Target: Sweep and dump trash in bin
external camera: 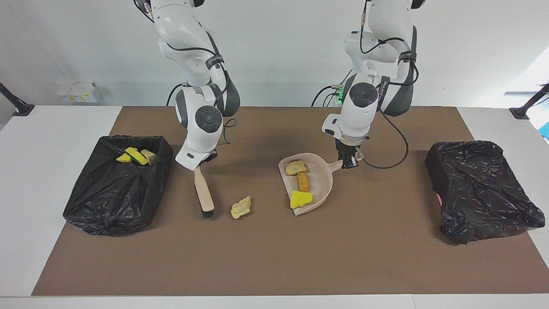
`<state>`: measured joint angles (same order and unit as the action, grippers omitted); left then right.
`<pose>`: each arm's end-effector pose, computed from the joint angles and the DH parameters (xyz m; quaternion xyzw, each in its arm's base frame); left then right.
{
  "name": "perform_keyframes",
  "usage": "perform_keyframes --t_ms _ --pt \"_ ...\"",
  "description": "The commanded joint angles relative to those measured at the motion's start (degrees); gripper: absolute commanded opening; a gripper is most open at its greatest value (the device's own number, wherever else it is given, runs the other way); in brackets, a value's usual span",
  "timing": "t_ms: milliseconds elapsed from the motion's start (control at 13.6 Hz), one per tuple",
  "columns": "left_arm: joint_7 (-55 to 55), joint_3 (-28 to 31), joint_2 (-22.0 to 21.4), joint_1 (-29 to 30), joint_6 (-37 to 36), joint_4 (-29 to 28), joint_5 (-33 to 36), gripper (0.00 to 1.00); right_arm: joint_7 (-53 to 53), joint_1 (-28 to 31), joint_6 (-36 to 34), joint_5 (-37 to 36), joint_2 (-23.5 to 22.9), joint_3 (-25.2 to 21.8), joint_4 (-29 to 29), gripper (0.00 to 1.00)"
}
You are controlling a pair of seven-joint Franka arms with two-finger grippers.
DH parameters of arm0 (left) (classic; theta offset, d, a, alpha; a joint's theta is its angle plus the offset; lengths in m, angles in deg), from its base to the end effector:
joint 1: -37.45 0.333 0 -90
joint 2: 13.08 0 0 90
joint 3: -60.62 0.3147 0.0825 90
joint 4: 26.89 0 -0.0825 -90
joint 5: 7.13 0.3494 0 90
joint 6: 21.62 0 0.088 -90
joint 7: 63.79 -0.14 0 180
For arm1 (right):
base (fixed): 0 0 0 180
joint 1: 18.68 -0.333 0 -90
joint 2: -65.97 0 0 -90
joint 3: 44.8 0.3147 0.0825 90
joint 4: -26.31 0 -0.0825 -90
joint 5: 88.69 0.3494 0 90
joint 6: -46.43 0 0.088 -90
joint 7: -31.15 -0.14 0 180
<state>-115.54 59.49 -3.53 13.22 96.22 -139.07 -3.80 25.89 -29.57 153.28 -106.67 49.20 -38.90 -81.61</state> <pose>0.5014 -0.2321 0.3705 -0.7723 0.6339 0.0384 0.0152 0.5347 0.1242 0.3234 0.9662 0.1659 -0.1248 0.1526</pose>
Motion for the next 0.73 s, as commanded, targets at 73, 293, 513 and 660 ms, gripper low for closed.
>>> perform_keyframes --t_ms 73,293,513,660 --pt "0.9 -0.4 -0.9 1.2 1.1 -0.6 0.4 0.0 -1.7 -4.8 -0.5 6.6 -5.1 0.5 6.7 0.0" --pt "0.8 -0.4 -1.0 1.3 0.8 -0.7 0.4 0.0 -9.8 -8.5 0.5 10.3 -7.0 0.8 8.7 0.0" --pt "0.8 -0.4 -0.9 1.4 1.0 -0.6 0.4 0.0 -10.9 -12.8 2.1 16.8 -6.8 0.8 8.8 0.0" --pt "0.7 -0.4 -0.9 1.5 1.0 -0.6 0.4 0.0 -11.5 -15.5 5.6 18.1 -6.3 1.5 8.3 0.0"
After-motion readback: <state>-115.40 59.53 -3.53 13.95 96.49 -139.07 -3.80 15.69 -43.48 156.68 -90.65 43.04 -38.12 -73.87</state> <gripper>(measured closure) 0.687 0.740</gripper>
